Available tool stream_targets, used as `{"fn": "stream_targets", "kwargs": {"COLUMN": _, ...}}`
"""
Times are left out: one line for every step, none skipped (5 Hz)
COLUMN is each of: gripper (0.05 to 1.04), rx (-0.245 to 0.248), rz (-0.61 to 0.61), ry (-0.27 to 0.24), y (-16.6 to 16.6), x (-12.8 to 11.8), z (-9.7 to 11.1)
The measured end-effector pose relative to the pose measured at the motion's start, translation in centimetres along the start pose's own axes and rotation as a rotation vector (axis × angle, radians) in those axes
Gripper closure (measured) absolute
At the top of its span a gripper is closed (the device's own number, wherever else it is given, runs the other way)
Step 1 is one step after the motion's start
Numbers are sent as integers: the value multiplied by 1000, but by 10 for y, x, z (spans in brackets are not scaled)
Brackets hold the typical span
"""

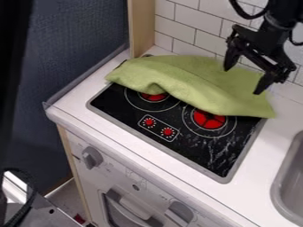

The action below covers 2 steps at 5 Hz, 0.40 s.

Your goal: Fold the cloth from the bottom to the top

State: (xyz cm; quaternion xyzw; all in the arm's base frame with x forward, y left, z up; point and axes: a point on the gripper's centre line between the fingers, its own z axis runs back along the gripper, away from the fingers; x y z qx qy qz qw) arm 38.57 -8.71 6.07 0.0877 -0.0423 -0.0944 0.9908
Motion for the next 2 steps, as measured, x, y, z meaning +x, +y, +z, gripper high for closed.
{"fn": "stream_targets", "kwargs": {"gripper": 84, "rx": -90, "rz": 55, "ry": 90, "y": -26, "x": -18, "z": 13}}
{"fn": "stream_targets", "kwargs": {"gripper": 84, "rx": -186, "rz": 67, "ry": 112, "y": -59, "x": -36, "z": 44}}
